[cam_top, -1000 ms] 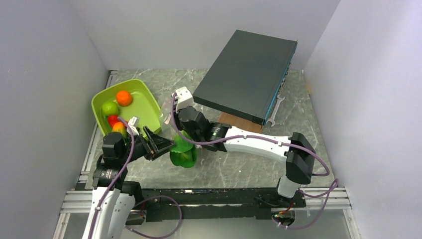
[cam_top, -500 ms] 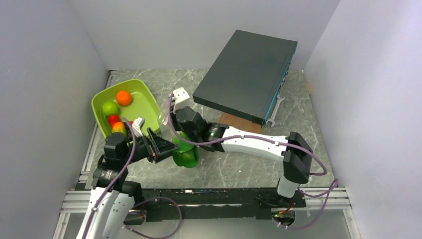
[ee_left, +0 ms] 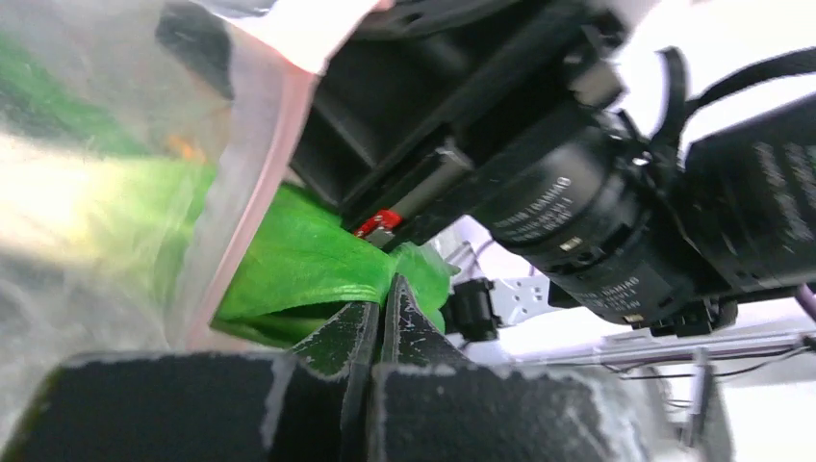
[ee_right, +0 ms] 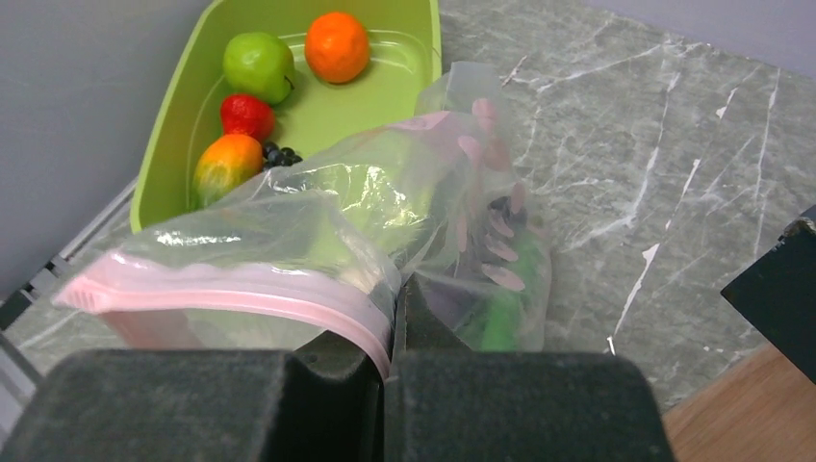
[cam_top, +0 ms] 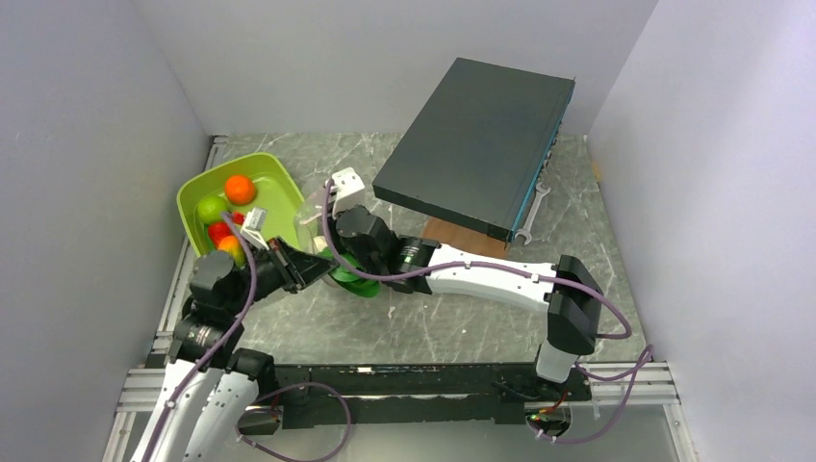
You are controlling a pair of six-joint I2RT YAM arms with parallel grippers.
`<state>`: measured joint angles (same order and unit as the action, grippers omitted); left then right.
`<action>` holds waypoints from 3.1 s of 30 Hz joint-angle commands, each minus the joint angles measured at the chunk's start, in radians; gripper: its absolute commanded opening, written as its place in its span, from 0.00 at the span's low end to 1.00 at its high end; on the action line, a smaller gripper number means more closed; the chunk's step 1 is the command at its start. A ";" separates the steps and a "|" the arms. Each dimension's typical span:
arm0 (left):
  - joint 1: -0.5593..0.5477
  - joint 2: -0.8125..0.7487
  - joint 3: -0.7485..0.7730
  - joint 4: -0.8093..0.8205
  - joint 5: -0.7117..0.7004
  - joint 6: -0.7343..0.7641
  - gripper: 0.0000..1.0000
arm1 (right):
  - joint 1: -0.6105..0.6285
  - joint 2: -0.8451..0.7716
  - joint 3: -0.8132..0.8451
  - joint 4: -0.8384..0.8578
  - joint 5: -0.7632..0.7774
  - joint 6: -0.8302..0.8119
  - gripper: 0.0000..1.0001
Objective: Place the food in the zip-top bag and seal the zipper
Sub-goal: Place the fake vegetable in the zipper food storage bag, then adjust the zipper food storage bag at the center of the board.
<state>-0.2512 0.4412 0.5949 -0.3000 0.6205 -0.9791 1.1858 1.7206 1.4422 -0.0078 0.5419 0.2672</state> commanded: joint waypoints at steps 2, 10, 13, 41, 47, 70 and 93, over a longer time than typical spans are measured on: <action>-0.005 -0.075 0.047 0.130 -0.135 0.225 0.00 | 0.007 -0.076 0.043 0.019 -0.002 0.044 0.00; -0.006 -0.153 -0.178 0.292 -0.122 0.229 0.00 | 0.008 -0.078 0.046 0.030 -0.049 0.075 0.00; -0.006 -0.054 -0.150 0.148 -0.145 0.289 0.00 | 0.008 -0.083 0.043 0.014 -0.060 0.095 0.00; -0.006 0.079 0.273 -0.344 -0.197 0.394 0.60 | 0.001 -0.067 0.187 -0.291 -0.165 0.098 0.00; -0.005 0.080 0.349 -0.438 -0.282 0.456 0.41 | 0.000 -0.071 0.193 -0.299 -0.168 0.089 0.00; -0.006 0.093 0.288 -0.387 -0.237 0.468 0.32 | 0.000 -0.085 0.185 -0.270 -0.172 0.085 0.00; -0.005 0.175 0.392 -0.327 -0.116 0.189 0.00 | 0.000 -0.105 0.338 -0.422 -0.129 -0.081 0.00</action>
<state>-0.2577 0.6277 0.9920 -0.5858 0.5224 -0.7052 1.1736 1.6672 1.7306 -0.4019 0.4465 0.2108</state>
